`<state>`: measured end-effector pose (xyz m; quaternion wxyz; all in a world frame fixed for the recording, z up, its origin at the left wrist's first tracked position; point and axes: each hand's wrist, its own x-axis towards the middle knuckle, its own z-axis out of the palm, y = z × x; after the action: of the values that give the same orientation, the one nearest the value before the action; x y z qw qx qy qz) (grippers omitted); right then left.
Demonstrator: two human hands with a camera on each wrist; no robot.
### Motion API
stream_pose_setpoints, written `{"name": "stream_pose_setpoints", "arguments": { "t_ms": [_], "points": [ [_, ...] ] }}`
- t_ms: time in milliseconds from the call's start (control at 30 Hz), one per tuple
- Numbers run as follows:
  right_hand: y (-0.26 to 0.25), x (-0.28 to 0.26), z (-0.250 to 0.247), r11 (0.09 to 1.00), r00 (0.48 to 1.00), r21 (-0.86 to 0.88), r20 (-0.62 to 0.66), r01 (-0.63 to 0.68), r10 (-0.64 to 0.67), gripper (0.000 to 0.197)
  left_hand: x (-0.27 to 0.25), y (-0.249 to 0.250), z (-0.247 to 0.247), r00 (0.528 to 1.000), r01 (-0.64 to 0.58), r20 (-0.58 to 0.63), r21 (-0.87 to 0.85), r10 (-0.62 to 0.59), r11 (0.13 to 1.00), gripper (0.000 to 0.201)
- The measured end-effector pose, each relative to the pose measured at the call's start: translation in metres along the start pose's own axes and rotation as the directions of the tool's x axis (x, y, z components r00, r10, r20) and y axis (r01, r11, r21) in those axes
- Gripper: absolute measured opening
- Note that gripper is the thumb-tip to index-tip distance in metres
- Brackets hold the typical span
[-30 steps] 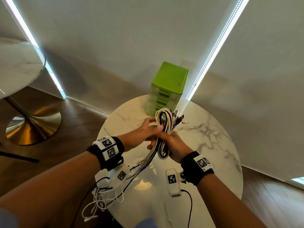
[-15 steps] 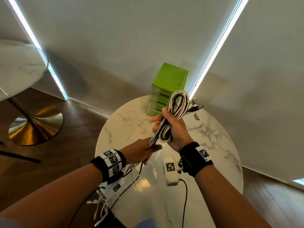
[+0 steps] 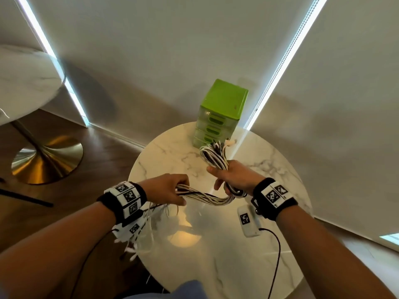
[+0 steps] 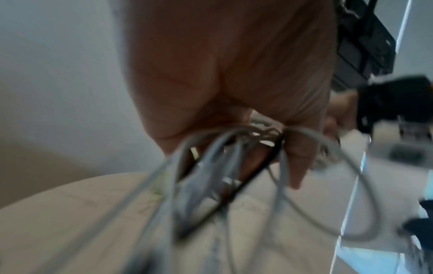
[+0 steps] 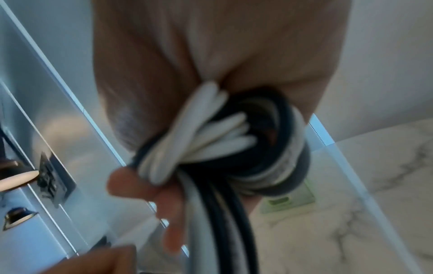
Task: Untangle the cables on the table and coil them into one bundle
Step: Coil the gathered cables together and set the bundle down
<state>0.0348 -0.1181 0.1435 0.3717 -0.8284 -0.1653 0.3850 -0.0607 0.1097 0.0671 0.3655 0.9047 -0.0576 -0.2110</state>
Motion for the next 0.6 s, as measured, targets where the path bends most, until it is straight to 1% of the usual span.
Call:
{"name": "stream_pose_setpoints", "arguments": {
  "t_ms": [67, 133, 167, 233, 300, 400, 433, 500, 533, 567, 600],
  "points": [
    [0.007, 0.003, 0.009, 0.998, 0.999, -0.056, 0.039, 0.015, -0.013, 0.043, 0.002, 0.005, -0.006, 0.995, -0.043, -0.085, 0.018, 0.044, 0.999, 0.028],
    [0.011, 0.006, 0.018, 0.986, 0.997, -0.160, 0.078, 0.042, -0.029, 0.048, 0.005, 0.012, -0.012, 0.981, -0.099, -0.162, 0.033, 0.103, 0.995, 0.030],
    [0.011, 0.008, 0.025, 0.980, 0.995, -0.190, 0.094, 0.058, -0.041, 0.044, 0.007, 0.015, -0.014, 0.972, -0.118, -0.199, 0.042, 0.124, 0.992, 0.033],
    [0.012, 0.012, 0.038, 0.983, 0.993, -0.165, 0.103, 0.075, -0.059, 0.033, 0.011, 0.017, -0.018, 0.949, -0.153, -0.273, 0.039, 0.158, 0.987, 0.032],
    [0.012, 0.015, 0.049, 0.992, 0.995, -0.112, 0.087, 0.051, -0.042, 0.027, 0.013, 0.013, -0.020, 0.929, -0.187, -0.315, 0.051, 0.193, 0.981, 0.029],
    [0.012, 0.013, 0.053, 0.999, 0.996, -0.035, 0.091, 0.004, -0.001, 0.011, 0.012, 0.008, -0.018, 0.918, -0.235, -0.300, 0.115, 0.260, 0.965, 0.031],
    [0.011, 0.012, 0.051, 1.000, 0.997, 0.004, 0.073, -0.013, 0.012, 0.012, 0.012, 0.005, -0.017, 0.911, -0.238, -0.302, 0.169, 0.280, 0.956, 0.033],
    [0.012, 0.012, 0.044, 0.996, 0.999, 0.083, 0.010, -0.038, 0.037, 0.016, 0.012, -0.004, -0.015, 0.878, -0.209, -0.360, 0.305, 0.315, 0.929, 0.046],
    [0.012, 0.012, 0.040, 0.992, 0.999, 0.116, -0.024, -0.042, 0.045, 0.017, 0.011, -0.008, -0.014, 0.853, -0.170, -0.425, 0.321, 0.302, 0.932, 0.056],
    [0.013, 0.012, 0.036, 0.989, 0.997, 0.145, -0.052, -0.042, 0.050, 0.017, 0.010, -0.014, -0.013, 0.826, -0.113, -0.505, 0.288, 0.251, 0.951, 0.064],
    [0.013, 0.012, 0.033, 0.984, 0.995, 0.173, -0.077, -0.041, 0.055, 0.018, 0.008, -0.018, -0.012, 0.800, -0.038, -0.576, 0.231, 0.168, 0.972, 0.067]
  ]
}}
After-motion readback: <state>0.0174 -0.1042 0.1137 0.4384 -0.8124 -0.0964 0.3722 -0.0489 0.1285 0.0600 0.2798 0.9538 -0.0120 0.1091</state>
